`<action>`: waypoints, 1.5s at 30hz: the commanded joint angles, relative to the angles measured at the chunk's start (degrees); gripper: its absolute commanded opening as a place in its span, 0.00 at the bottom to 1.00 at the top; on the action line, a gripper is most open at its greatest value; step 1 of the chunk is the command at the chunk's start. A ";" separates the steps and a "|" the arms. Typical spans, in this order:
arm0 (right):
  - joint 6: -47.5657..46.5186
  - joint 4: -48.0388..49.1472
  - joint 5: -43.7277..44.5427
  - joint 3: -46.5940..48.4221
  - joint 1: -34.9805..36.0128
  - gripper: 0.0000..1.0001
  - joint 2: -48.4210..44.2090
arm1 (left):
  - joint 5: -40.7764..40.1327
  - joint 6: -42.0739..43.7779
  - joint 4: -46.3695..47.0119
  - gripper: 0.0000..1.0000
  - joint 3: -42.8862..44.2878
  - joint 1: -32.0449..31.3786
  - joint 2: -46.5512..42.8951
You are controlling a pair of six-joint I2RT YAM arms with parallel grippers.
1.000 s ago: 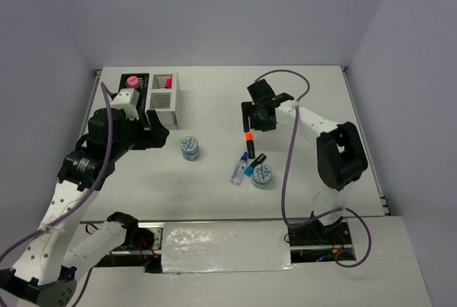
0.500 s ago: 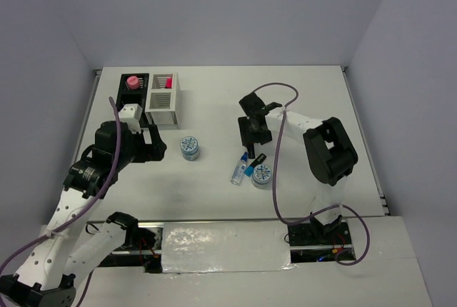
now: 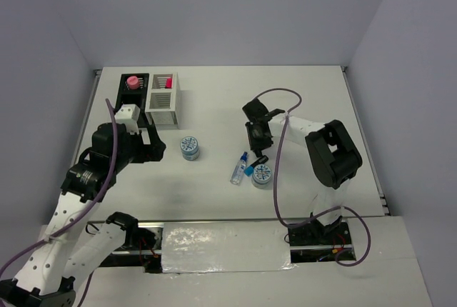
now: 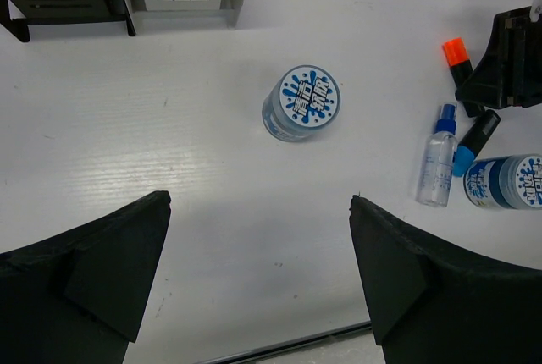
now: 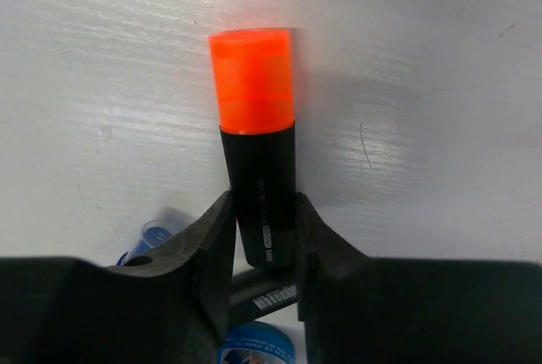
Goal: Sort the stationery into containers
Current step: Pick up the pen from the center of the board.
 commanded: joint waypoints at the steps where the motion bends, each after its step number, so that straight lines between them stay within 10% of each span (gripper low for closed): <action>1: 0.50 1.19 -1.57 -2.36 0.39 0.27 -1.23 | 0.60 0.73 2.42 0.99 -0.35 -0.06 -0.28; 3: -0.28 1.89 -1.49 -2.53 0.39 0.10 -1.58 | 0.95 0.20 2.51 0.99 -0.09 -0.06 -0.02; 14: -4.07 6.11 2.30 -1.65 0.92 0.03 -19.67 | 24.75 -19.19 40.50 0.99 -10.62 -0.15 2.79; 23: -2.58 13.66 -7.64 -11.93 8.82 0.03 -38.75 | 26.53 -31.87 60.33 0.97 -9.06 -4.09 13.33; 45: 1.12 14.20 -3.33 -7.99 19.90 0.02 -44.56 | 18.44 -23.62 47.68 0.83 3.16 -17.02 27.58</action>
